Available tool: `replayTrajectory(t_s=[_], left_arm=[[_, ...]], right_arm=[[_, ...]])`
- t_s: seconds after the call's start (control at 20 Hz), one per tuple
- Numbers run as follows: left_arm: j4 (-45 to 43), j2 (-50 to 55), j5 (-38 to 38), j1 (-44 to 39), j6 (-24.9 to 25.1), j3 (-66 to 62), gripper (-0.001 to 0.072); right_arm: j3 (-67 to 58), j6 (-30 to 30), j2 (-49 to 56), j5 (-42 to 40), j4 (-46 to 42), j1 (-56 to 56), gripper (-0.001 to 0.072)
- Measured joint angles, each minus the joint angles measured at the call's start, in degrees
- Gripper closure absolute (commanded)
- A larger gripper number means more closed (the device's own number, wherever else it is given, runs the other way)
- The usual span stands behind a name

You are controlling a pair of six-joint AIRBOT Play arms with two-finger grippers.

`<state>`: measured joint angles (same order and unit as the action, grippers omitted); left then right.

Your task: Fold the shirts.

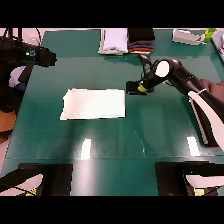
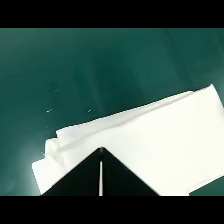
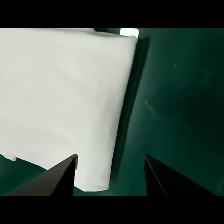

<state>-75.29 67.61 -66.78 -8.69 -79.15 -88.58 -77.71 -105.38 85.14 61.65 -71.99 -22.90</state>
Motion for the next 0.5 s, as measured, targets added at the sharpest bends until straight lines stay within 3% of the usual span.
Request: replayTrajectory(t_s=[0.25, 0.5], left_arm=[[0.2, 0.0, -0.1, -0.3, 0.1, 0.1, 0.0686], [0.3, 0.0, -0.5, -0.4, 0.1, 0.1, 0.0686]], right_arm=[[2.2, -6.3, 5.0, -1.8, 3.4, -0.9, 0.0221], [2.6, -8.6, 9.7, -7.4, 8.3, -3.3, 0.0222]])
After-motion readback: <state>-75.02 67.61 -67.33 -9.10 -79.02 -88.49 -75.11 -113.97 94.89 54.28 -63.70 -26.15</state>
